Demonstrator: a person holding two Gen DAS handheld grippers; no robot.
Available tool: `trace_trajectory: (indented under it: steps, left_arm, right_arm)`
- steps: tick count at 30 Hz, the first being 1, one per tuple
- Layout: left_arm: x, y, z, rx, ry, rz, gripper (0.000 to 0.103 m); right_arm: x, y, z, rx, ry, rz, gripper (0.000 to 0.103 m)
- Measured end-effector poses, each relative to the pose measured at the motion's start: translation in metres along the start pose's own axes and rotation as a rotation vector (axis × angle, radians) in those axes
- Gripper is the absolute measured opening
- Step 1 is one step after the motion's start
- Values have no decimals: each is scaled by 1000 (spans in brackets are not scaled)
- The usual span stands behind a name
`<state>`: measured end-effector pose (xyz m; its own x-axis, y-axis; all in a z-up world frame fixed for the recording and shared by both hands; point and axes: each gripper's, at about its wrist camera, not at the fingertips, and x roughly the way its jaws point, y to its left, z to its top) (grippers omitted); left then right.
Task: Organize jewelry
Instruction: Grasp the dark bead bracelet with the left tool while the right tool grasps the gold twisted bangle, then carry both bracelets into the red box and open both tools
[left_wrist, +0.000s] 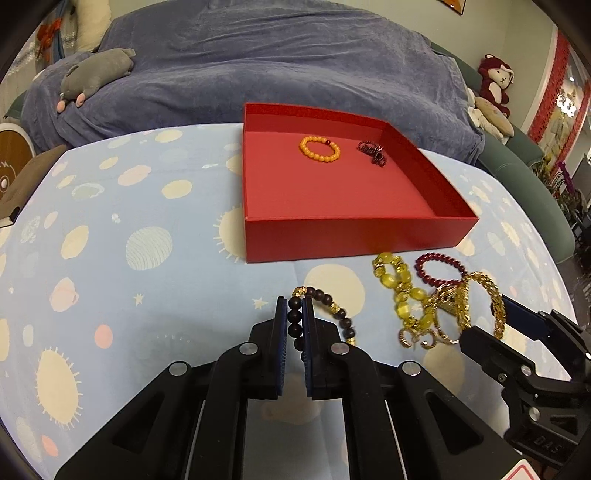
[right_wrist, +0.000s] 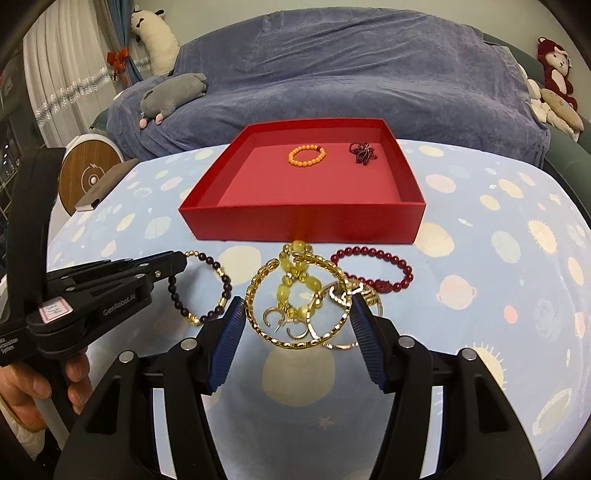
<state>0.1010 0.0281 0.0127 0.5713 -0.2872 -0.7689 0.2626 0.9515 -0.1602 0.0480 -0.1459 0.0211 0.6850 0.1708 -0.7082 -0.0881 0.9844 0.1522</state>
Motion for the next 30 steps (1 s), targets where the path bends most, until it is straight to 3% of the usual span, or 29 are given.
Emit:
trace_trajectory:
  steps: [7, 13, 21, 30]
  left_arm:
    - [-37, -23, 33, 31, -105, -51, 6]
    - [-45, -28, 78, 26, -174, -61, 6]
    - [1, -20, 122, 21, -174, -47, 6]
    - [52, -6, 140, 19, -135, -31, 6]
  right_arm:
    - [-5, -13, 41, 64, -70, -4, 56]
    - [4, -18, 84, 47, -108, -16, 56]
    - [49, -36, 121, 86, -84, -20, 56]
    - [108, -48, 132, 77, -1, -57, 56]
